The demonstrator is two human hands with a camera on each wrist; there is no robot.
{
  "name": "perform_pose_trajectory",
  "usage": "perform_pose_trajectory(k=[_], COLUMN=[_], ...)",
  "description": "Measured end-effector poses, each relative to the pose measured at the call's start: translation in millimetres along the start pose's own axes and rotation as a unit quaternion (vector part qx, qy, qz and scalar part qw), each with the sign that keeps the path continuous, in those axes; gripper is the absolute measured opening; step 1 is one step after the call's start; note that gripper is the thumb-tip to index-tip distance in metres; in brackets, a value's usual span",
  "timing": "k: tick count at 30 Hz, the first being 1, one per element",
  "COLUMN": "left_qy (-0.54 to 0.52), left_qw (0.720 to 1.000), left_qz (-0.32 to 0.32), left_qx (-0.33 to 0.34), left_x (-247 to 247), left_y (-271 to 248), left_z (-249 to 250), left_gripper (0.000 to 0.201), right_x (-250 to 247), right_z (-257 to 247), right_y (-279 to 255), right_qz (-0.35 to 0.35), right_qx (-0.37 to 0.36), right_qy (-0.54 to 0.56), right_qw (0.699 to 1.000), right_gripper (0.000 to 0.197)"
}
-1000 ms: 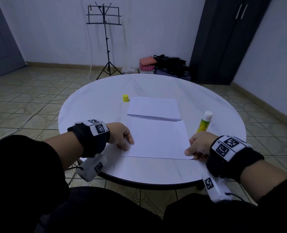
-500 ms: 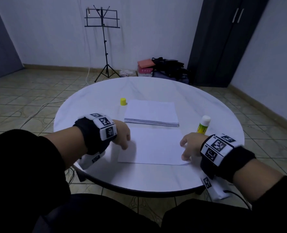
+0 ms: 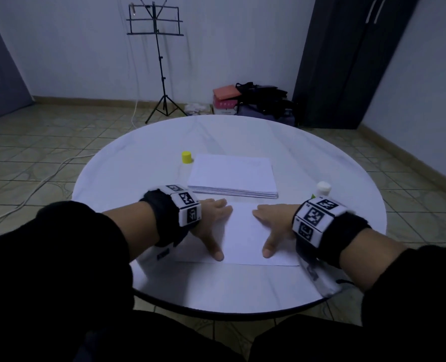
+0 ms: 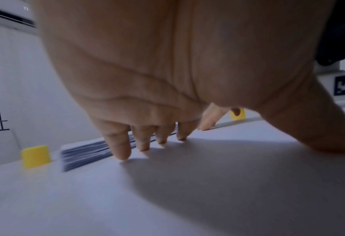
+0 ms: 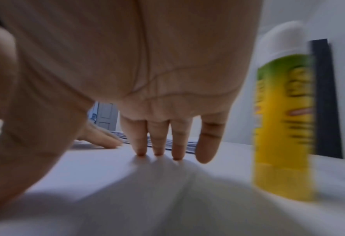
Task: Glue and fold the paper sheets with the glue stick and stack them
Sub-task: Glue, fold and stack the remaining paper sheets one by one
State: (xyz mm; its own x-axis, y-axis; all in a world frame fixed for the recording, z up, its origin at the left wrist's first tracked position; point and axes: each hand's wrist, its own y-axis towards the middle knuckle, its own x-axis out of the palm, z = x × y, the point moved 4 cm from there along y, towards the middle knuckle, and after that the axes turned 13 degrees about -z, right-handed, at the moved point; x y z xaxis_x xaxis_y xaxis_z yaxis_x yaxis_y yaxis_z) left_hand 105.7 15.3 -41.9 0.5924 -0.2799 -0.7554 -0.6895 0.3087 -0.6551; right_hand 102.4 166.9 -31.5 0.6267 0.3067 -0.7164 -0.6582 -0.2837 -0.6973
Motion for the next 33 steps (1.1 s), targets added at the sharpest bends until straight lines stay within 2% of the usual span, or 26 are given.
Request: perform_pose_trajectory(k=[3, 7, 15, 19, 23, 26, 29, 32, 33], left_qy=[0.008, 0.000, -0.010, -0.071, -0.177, -0.315, -0.465, -0.580, -0.588], left_qw=[1.000, 0.999, 0.996, 0.991, 0.980, 0.947, 0.881, 0.798, 0.789], left_qz=[-0.002, -0.026, -0.034, -0.050, -0.019, 0.018, 0.080, 0.159, 0.176], left_qx=[-0.014, -0.046, -0.087, -0.105, -0.091, -0.066, -0.038, -0.026, -0.023], left_x=[8, 20, 18, 19, 15, 13, 12, 16, 18], left_y=[-12, -19, -22, -22, -21, -18, -21, -30, -33], left_z=[-25, -51, -54, -54, -57, -58, -59, -58, -57], left_gripper=[0.117, 0.132, 0.136, 0.146, 0.140, 0.140, 0.141, 0.100, 0.085], right_x=[11, 20, 12, 13, 15, 19, 27, 33, 35], right_z=[19, 30, 20, 14, 15, 14, 11, 13, 15], right_y=[-10, -20, -12, -10, -13, -15, -18, -24, -26], right_qz=[-0.026, -0.027, -0.025, -0.024, -0.019, -0.006, 0.009, 0.034, 0.037], right_qx=[0.003, 0.011, 0.049, 0.071, 0.044, 0.042, 0.056, 0.063, 0.062], right_qy=[0.011, 0.012, -0.029, -0.045, 0.021, 0.032, 0.032, 0.068, 0.090], right_qw=[1.000, 0.999, 0.998, 0.996, 0.999, 0.999, 0.998, 0.995, 0.993], right_gripper=[0.101, 0.091, 0.084, 0.071, 0.074, 0.065, 0.062, 0.074, 0.077])
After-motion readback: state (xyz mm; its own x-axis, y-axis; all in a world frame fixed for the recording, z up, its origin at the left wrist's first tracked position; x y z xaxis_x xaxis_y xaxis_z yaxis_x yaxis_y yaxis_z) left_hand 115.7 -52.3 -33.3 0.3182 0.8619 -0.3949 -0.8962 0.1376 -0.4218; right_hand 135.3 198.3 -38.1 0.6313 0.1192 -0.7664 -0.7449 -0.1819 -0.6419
